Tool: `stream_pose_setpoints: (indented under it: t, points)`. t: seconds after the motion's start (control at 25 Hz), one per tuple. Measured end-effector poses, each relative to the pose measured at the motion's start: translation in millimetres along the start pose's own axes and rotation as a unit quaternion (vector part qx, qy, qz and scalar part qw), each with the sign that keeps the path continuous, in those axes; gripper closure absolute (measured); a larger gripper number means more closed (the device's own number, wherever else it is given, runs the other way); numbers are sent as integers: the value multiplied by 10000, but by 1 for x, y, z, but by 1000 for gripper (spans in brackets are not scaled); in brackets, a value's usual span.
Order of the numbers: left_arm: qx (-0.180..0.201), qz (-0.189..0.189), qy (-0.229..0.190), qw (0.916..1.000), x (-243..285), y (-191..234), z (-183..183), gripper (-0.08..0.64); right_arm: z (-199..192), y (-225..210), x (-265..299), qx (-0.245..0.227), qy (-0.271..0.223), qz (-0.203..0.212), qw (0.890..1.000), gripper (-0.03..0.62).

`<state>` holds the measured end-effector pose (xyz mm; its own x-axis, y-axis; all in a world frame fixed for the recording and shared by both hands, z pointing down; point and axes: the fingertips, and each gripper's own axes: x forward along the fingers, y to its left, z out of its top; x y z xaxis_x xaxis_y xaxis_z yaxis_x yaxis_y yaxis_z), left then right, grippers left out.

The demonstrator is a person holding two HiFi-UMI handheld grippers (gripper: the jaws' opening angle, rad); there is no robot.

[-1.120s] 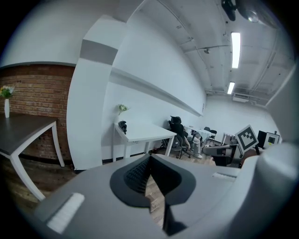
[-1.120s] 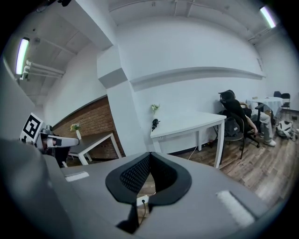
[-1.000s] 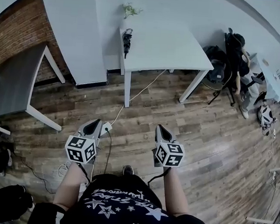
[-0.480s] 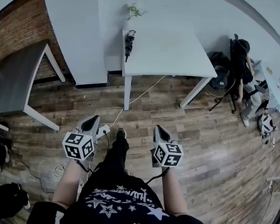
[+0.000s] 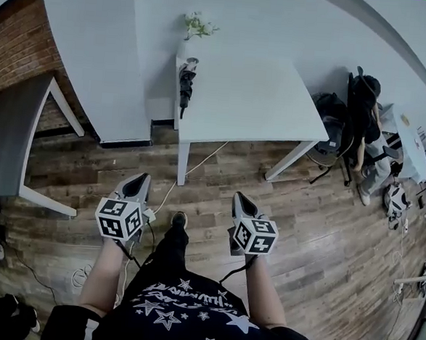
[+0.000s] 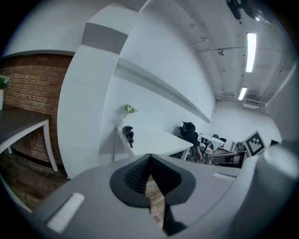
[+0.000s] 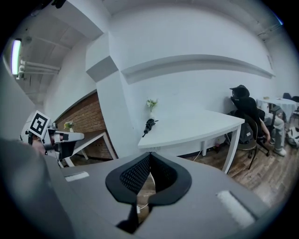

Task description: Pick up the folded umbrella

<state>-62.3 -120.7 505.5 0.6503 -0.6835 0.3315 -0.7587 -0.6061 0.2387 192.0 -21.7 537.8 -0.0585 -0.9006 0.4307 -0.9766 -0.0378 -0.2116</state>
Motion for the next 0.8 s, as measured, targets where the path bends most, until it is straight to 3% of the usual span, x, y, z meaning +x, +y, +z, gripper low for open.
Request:
stream_pose_setpoints:
  t: [0.48,0.8]
  points:
    - [-85,-35,123,9999,154,59,73,557,87,-42,153,85,180,-6,9998,577]
    - [-347,86,447,9984,245,96,100,557,137,-68,238,153,195,7,9997,577]
